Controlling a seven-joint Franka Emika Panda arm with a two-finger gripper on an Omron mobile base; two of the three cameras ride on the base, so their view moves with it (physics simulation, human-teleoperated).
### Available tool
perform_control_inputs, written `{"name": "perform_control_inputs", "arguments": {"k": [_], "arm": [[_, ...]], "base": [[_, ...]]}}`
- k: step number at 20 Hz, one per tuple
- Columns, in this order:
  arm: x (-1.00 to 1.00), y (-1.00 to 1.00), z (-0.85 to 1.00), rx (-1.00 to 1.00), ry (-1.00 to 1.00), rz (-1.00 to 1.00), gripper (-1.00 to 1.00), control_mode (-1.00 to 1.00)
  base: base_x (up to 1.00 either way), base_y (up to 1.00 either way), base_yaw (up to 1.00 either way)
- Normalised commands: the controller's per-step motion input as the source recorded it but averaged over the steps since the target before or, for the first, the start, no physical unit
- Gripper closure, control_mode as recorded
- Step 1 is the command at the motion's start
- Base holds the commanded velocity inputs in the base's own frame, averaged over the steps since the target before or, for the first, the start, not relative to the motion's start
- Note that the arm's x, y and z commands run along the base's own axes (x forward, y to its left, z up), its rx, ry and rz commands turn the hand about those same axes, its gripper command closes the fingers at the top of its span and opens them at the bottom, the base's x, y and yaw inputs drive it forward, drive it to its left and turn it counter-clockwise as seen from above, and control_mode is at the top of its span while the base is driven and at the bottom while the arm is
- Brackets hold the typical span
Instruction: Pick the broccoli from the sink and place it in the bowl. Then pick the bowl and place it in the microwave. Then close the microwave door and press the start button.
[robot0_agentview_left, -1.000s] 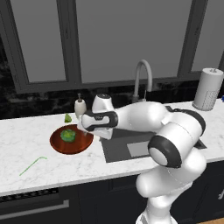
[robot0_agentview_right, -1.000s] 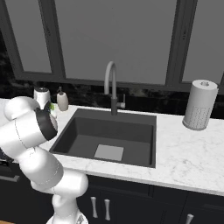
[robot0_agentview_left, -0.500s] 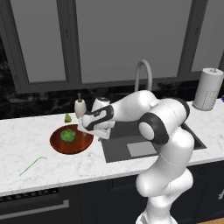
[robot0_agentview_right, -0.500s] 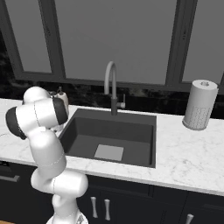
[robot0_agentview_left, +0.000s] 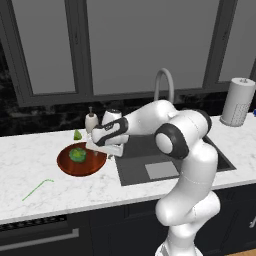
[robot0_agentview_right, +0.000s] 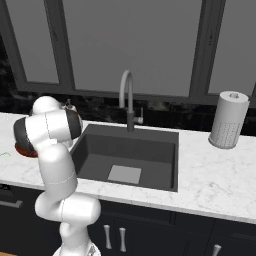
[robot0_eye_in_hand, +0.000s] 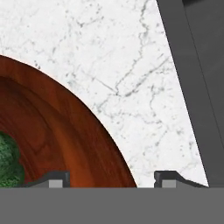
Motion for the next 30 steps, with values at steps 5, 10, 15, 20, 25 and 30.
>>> {"name": "perform_control_inputs", "arguments": {"k": [5,10,15,20,25,30], "arm": [[-0.10,0.00,0.00,0.01,-0.04,0.03,1.00,-1.00],[-0.41,-0.08,0.25,0.03,-0.13,0.00,1.00,-1.00],[-0.71,-0.31,0.65,0.02,-0.22,0.00,1.00,-1.00],[-0.53,-0.50,0.67,0.02,-0.18,0.00,1.00,-1.00],[-0.44,-0.68,0.65,0.02,-0.09,0.00,1.00,-1.00],[-0.38,-0.63,0.62,0.02,0.00,0.00,1.00,-1.00]], "base": [[0.00,0.00,0.00],[0.00,0.00,0.00],[0.00,0.00,0.00],[0.00,0.00,0.00],[0.00,0.00,0.00],[0.00,0.00,0.00]]}}
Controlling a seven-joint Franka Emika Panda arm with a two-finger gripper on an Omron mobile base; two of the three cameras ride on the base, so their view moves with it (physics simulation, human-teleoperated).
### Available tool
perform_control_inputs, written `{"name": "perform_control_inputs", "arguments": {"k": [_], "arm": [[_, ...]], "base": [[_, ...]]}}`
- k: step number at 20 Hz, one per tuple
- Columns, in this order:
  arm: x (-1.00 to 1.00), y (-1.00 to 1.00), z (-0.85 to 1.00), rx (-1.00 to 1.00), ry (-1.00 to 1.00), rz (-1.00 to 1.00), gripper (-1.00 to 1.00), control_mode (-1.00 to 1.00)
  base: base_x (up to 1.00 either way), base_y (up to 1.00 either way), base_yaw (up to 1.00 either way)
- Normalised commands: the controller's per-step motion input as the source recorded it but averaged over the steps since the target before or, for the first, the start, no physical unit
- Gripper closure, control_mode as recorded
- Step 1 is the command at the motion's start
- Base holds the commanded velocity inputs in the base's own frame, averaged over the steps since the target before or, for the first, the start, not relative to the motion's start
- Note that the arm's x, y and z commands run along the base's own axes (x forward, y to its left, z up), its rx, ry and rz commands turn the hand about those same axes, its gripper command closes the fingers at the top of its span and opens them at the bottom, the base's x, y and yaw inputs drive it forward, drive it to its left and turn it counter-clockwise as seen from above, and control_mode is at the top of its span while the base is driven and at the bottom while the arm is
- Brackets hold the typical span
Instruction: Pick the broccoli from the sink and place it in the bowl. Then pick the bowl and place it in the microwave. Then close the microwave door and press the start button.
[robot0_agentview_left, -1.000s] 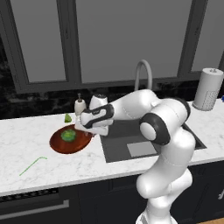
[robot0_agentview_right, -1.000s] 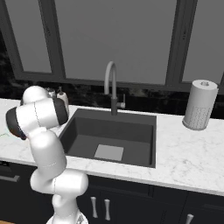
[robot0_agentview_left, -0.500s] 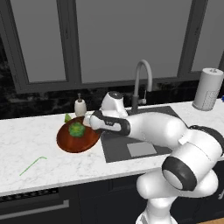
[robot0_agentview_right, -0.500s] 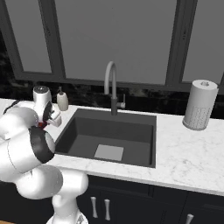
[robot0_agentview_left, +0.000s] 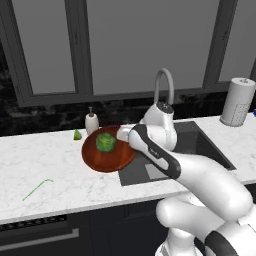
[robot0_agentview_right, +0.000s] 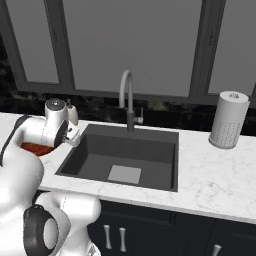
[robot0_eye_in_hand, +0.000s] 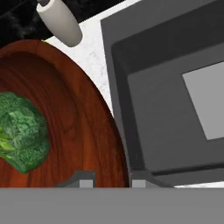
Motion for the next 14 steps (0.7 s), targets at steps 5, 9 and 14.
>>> {"name": "perform_control_inputs", "arguments": {"k": [5,9,14], "arm": [[-0.35,-0.56,0.53,0.05,0.03,-0.04,1.00,-1.00],[-0.43,-0.53,0.32,0.12,0.10,-0.11,1.00,-1.00],[-0.35,-0.47,0.20,0.17,0.07,-0.09,1.00,-1.00]], "base": [[0.00,0.00,0.00],[0.00,0.00,0.00],[0.00,0.00,0.00]]}}
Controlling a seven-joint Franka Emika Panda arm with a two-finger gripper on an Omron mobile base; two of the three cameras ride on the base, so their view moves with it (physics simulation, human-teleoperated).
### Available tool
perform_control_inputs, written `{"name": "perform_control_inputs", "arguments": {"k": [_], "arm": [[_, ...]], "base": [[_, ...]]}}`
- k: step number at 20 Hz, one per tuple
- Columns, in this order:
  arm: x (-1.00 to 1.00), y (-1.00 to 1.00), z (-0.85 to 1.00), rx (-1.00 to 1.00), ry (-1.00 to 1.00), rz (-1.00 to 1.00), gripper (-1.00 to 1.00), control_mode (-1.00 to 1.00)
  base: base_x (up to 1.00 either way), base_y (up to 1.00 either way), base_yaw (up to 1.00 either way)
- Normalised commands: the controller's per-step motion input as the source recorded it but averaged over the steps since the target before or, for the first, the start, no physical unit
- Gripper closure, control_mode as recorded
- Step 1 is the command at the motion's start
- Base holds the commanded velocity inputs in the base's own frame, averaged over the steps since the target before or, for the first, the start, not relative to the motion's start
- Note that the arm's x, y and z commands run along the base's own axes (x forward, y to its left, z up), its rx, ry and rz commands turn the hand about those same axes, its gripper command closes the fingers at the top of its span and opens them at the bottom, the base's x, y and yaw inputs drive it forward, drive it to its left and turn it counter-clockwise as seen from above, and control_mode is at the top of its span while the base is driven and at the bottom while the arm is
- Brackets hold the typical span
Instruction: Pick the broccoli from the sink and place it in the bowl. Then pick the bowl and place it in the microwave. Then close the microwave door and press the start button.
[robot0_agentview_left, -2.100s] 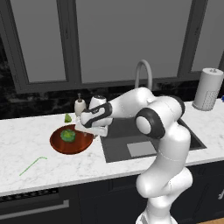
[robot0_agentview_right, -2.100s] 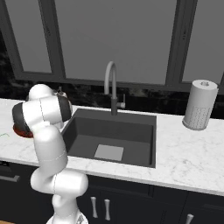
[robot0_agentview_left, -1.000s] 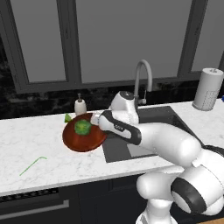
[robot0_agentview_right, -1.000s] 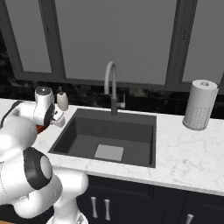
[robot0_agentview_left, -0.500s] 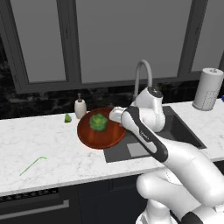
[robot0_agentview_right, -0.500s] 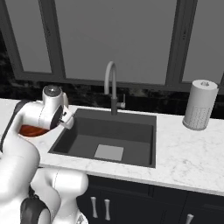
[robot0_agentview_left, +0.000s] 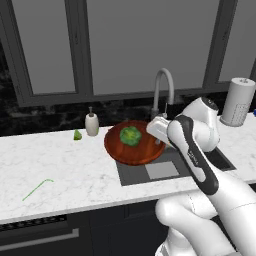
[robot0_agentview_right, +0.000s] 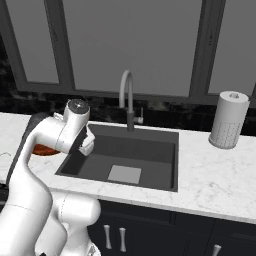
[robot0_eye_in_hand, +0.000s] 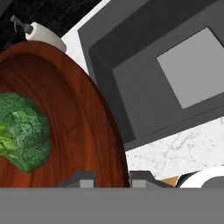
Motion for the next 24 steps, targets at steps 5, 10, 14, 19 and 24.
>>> {"name": "perform_control_inputs", "arguments": {"k": [5,10,14,19,24], "arm": [[-0.11,-0.08,0.01,0.05,0.00,-0.07,1.00,-1.00],[0.01,0.01,-0.02,-0.01,0.03,0.00,1.00,-1.00],[-0.01,0.00,0.00,0.00,0.00,0.00,1.00,1.00],[0.00,0.00,0.00,0.00,0.00,0.00,1.00,1.00],[0.00,0.00,0.00,0.00,0.00,0.00,1.00,1.00]], "base": [[0.00,0.00,0.00],[0.00,0.00,0.00],[-0.24,0.00,-0.02],[-0.73,0.37,-0.17],[-0.37,0.70,-0.30]]}}
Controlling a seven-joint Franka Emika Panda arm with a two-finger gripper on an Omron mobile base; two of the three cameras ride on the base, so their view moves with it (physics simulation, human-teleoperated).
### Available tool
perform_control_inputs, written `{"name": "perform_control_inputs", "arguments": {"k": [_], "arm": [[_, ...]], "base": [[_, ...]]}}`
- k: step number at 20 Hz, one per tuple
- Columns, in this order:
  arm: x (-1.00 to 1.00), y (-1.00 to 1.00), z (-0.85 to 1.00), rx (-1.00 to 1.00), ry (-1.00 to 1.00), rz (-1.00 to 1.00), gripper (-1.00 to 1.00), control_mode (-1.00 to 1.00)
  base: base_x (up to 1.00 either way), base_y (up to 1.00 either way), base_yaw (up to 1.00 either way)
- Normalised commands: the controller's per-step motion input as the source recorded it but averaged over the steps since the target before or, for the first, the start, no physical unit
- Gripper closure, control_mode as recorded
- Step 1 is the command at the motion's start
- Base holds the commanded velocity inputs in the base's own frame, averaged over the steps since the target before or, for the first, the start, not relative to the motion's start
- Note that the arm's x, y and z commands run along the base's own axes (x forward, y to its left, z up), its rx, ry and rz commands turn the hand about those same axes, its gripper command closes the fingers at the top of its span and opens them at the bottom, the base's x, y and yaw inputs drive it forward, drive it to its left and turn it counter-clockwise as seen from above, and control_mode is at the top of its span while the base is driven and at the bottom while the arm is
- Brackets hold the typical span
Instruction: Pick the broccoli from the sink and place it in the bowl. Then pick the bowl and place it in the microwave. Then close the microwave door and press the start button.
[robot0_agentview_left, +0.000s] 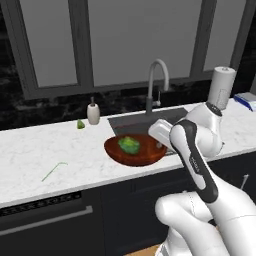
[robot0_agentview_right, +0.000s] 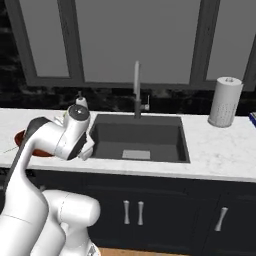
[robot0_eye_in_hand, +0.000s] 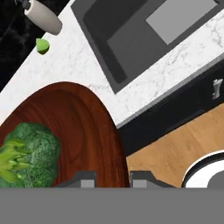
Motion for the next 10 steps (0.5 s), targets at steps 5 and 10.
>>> {"name": "perform_control_inputs", "arguments": {"k": [5,10], "arm": [[0.00,0.00,0.00,0.00,0.00,0.00,1.00,1.00],[0.00,0.00,0.00,0.00,0.00,0.00,1.00,1.00]], "base": [[-0.03,0.43,-0.43],[-0.37,0.03,-0.49]]}}
